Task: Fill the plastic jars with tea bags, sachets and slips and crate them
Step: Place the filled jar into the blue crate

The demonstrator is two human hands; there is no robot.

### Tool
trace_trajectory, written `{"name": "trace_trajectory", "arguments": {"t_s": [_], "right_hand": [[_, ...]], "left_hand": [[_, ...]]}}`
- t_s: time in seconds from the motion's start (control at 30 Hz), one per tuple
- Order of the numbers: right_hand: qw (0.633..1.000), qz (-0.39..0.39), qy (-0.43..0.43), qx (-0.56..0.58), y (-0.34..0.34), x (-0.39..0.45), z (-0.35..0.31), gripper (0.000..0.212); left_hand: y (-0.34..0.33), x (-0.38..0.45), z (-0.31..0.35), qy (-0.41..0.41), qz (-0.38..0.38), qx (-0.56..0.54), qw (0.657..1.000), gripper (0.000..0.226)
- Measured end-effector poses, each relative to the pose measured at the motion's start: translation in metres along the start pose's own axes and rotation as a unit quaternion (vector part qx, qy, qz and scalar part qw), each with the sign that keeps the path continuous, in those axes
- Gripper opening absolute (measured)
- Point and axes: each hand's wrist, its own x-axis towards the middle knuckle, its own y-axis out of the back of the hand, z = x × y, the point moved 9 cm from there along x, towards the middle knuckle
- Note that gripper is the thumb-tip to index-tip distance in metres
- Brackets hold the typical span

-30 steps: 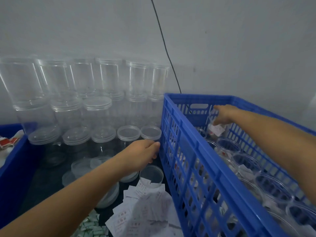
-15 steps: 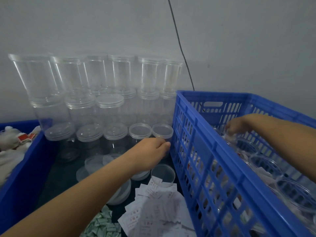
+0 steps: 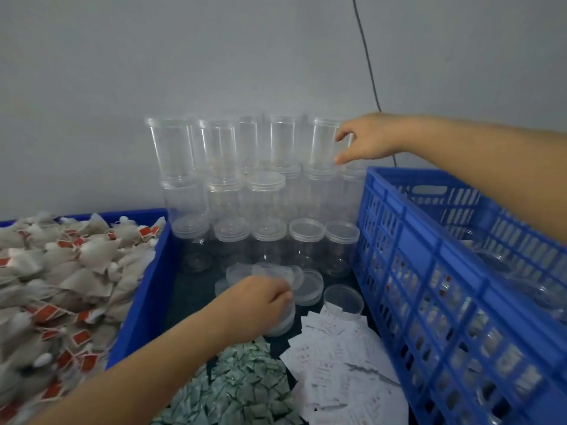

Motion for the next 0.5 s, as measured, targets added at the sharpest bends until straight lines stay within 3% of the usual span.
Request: {"name": "trace_trajectory", "arguments": {"t_s": [0.1,0.33,0.5], "right_hand": [[0.999,-0.012,-0.009,0.040,-0.020,0.029,-0.038,0.084],[0.983,0.020,-0.049,0.176,-0.096,0.089,-0.091,0.103],[0.974,0.038,-0.084,0.209,-0.125,0.114,-0.090,0.101]], "left_hand": [[0.004,-0.027,-0.037,0.031,0.008,0.000,0.999,0.030],[0.010,-0.057,-0.088,0.064,0.061,-0.037,0.995,0.030],[0.006,-0.060,-0.099,0.082,0.074,-0.063,0.992,0.030]]}}
